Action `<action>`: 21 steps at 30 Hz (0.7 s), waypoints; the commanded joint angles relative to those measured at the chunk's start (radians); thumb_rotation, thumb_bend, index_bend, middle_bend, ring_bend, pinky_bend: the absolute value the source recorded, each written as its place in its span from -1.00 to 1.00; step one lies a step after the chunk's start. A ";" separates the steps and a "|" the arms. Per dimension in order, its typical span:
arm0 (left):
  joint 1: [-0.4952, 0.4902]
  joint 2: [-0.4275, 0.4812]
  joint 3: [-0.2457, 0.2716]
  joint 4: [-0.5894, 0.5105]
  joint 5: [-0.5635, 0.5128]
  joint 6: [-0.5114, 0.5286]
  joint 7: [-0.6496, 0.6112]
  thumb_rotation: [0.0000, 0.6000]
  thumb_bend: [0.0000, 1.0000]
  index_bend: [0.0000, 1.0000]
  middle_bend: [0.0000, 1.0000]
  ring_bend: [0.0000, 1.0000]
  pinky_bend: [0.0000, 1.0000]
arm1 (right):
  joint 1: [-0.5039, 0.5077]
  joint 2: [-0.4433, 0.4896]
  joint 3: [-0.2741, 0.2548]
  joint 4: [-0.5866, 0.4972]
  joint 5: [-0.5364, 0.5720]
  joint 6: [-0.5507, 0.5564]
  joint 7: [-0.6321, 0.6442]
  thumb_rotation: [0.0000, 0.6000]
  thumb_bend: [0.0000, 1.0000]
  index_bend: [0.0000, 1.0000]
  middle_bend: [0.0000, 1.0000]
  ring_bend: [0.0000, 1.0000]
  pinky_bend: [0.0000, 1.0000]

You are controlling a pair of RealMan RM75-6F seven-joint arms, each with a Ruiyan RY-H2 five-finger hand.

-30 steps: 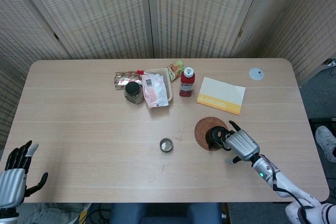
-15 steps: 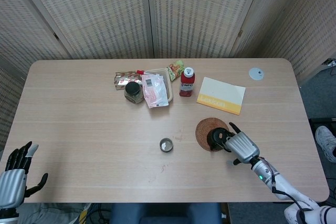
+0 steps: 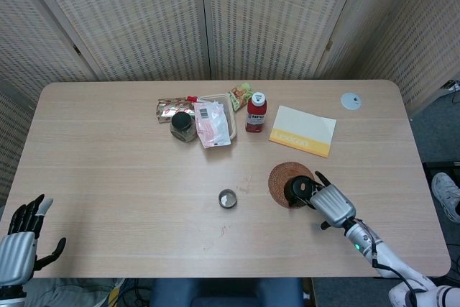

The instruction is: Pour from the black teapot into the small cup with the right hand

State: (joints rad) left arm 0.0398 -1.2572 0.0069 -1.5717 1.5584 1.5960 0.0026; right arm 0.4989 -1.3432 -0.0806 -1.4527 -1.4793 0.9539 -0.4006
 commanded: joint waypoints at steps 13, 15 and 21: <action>0.003 -0.001 -0.001 0.005 -0.004 0.001 -0.004 1.00 -0.35 -1.00 -1.00 -1.00 -1.00 | -0.012 -0.023 -0.005 0.025 -0.005 0.004 0.007 0.65 -1.00 0.23 0.23 0.03 -1.00; 0.004 -0.002 -0.001 0.006 -0.004 0.002 -0.005 1.00 -0.35 -1.00 -1.00 -1.00 -1.00 | -0.013 -0.024 -0.003 0.024 0.000 0.002 0.014 0.77 -1.00 0.29 0.28 0.11 -1.00; 0.006 -0.001 -0.001 0.005 -0.004 0.006 -0.003 1.00 -0.35 -1.00 -1.00 -1.00 -1.00 | 0.001 -0.026 0.021 0.012 0.015 -0.010 0.042 1.00 -1.00 0.53 0.50 0.44 -1.00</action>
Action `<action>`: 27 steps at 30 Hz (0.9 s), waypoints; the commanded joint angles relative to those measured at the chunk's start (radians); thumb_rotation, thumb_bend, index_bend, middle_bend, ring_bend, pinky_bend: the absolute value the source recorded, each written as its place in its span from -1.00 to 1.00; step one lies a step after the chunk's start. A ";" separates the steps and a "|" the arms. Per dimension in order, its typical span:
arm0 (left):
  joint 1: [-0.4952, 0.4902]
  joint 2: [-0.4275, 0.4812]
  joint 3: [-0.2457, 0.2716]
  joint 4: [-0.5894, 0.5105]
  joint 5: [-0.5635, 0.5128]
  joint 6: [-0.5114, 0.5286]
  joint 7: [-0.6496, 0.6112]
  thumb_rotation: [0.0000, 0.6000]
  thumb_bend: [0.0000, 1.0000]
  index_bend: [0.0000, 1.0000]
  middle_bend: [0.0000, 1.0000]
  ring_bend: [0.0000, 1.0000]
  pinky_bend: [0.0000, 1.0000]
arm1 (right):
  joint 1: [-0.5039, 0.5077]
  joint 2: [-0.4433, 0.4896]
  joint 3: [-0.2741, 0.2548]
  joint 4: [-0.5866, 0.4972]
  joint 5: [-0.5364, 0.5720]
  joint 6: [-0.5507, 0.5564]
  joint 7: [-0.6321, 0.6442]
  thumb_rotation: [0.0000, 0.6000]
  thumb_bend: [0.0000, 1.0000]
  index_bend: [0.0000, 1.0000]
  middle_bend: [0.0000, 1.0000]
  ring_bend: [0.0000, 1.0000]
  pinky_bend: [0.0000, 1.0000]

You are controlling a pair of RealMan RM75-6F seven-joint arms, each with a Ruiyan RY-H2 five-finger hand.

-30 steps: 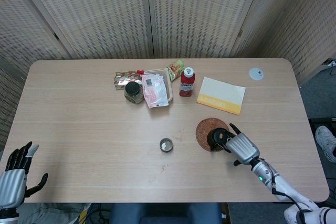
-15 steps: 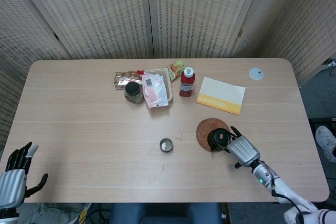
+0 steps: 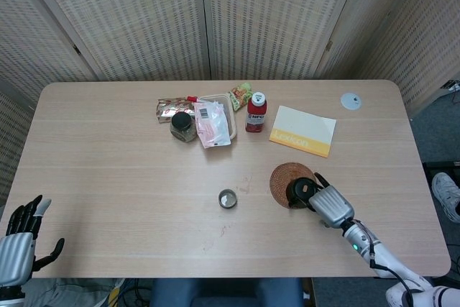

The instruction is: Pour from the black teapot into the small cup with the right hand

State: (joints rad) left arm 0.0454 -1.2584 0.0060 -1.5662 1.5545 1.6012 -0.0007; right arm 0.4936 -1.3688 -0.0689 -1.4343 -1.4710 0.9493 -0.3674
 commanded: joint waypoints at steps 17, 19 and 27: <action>0.004 0.010 -0.001 -0.011 -0.001 0.005 0.007 1.00 -0.35 -1.00 -1.00 -1.00 -1.00 | 0.084 -0.006 0.073 -0.027 0.089 -0.125 0.117 1.00 -1.00 0.72 0.79 0.71 -0.98; 0.005 0.011 -0.001 -0.012 -0.001 0.005 0.007 1.00 -0.35 -1.00 -1.00 -1.00 -1.00 | 0.092 -0.001 0.079 -0.029 0.088 -0.129 0.133 1.00 -1.00 0.75 0.80 0.72 -0.96; 0.003 0.012 0.000 -0.015 0.000 0.001 0.010 1.00 -0.35 -1.00 -1.00 -1.00 -1.00 | 0.113 0.023 0.094 -0.036 0.091 -0.145 0.197 0.50 -1.00 0.85 0.86 0.78 -0.94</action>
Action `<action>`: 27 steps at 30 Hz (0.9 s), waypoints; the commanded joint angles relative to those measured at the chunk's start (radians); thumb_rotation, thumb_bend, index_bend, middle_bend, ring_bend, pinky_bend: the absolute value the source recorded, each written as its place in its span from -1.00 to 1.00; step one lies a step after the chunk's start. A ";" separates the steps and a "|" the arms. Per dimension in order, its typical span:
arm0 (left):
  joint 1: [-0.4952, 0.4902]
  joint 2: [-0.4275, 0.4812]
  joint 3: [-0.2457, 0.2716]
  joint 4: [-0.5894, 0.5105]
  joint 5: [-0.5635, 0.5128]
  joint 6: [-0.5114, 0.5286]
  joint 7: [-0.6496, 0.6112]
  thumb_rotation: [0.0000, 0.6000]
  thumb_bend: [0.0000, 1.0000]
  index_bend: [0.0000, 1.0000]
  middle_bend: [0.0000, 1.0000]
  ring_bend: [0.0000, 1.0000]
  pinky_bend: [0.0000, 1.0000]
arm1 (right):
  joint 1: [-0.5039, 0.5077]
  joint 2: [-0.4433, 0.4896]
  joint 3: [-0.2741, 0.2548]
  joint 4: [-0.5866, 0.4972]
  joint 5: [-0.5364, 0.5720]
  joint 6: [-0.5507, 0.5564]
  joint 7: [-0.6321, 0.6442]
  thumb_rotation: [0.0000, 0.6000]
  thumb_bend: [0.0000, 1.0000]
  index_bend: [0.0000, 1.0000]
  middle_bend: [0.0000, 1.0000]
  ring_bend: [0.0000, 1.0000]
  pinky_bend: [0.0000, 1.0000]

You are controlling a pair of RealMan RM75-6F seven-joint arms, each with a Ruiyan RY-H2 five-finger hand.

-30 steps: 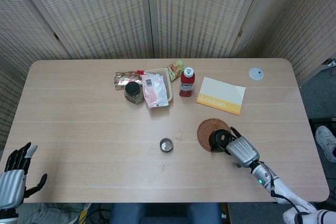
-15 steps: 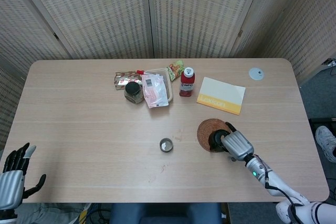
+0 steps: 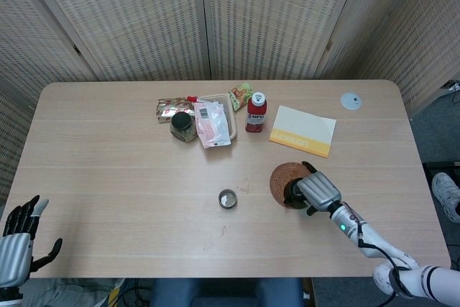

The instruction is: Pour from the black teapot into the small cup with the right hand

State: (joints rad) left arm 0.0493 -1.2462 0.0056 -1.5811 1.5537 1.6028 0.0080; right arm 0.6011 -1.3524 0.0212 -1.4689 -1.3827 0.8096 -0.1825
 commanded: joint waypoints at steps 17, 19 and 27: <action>-0.004 -0.002 0.003 -0.004 0.001 -0.011 0.007 1.00 -0.35 -1.00 -1.00 -1.00 -1.00 | 0.017 0.000 0.029 0.017 0.014 0.022 0.083 0.25 -1.00 1.00 1.00 0.94 -0.67; -0.004 -0.002 0.004 -0.003 0.001 -0.011 0.006 1.00 -0.35 -1.00 -1.00 -1.00 -1.00 | 0.020 -0.001 0.032 0.016 0.011 0.030 0.080 0.24 -0.99 1.00 1.00 0.94 -0.66; 0.001 -0.005 0.003 0.006 -0.003 -0.005 -0.003 1.00 -0.35 -1.00 -1.00 -1.00 -1.00 | 0.025 -0.003 0.043 0.002 -0.001 0.061 0.078 0.24 -0.53 1.00 1.00 0.95 -0.58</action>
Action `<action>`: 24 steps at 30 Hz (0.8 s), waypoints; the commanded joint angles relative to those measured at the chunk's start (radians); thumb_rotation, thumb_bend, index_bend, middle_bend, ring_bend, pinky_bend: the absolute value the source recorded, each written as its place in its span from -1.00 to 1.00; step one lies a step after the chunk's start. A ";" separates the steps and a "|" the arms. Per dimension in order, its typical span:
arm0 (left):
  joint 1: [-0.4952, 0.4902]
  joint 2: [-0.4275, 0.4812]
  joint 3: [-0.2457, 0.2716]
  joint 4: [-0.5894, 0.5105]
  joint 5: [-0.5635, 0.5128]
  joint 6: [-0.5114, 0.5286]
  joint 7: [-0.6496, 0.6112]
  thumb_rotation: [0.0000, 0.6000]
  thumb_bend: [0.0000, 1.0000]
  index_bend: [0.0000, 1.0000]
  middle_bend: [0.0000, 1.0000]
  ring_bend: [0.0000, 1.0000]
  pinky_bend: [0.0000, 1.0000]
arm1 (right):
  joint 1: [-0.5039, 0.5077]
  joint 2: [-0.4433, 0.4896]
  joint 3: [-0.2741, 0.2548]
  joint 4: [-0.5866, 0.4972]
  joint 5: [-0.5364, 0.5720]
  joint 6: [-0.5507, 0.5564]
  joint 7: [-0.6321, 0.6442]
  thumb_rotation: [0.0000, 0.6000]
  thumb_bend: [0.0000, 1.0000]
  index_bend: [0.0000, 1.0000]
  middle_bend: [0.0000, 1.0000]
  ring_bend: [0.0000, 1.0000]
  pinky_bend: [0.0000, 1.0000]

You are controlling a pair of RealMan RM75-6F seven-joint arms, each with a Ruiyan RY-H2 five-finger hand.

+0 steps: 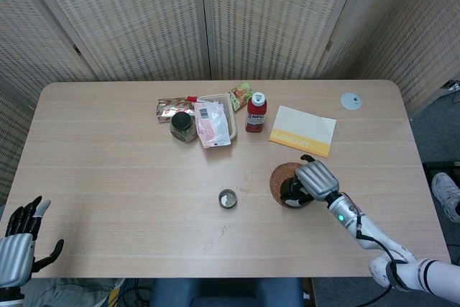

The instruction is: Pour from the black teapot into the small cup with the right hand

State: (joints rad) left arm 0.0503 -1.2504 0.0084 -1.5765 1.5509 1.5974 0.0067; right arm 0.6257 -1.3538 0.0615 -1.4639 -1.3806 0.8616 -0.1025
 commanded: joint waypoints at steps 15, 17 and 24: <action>0.004 -0.006 0.000 0.015 0.001 0.005 -0.018 1.00 -0.35 -1.00 -1.00 -1.00 -1.00 | 0.018 0.005 0.021 -0.025 -0.001 0.031 -0.029 0.23 -0.14 1.00 1.00 0.95 -0.03; 0.004 -0.006 0.000 0.015 0.000 0.005 -0.017 1.00 -0.35 -1.00 -1.00 -1.00 -1.00 | 0.023 0.007 0.023 -0.027 0.001 0.027 -0.029 0.23 -0.09 1.00 1.00 0.95 -0.01; 0.005 -0.007 -0.001 0.016 0.000 0.005 -0.017 1.00 -0.35 -1.00 -1.00 -1.00 -1.00 | 0.044 0.019 0.030 -0.037 0.008 0.008 -0.042 0.25 0.03 1.00 1.00 0.95 0.04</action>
State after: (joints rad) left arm 0.0551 -1.2574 0.0077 -1.5601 1.5510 1.6027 -0.0098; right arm 0.6674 -1.3363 0.0907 -1.4994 -1.3735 0.8717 -0.1427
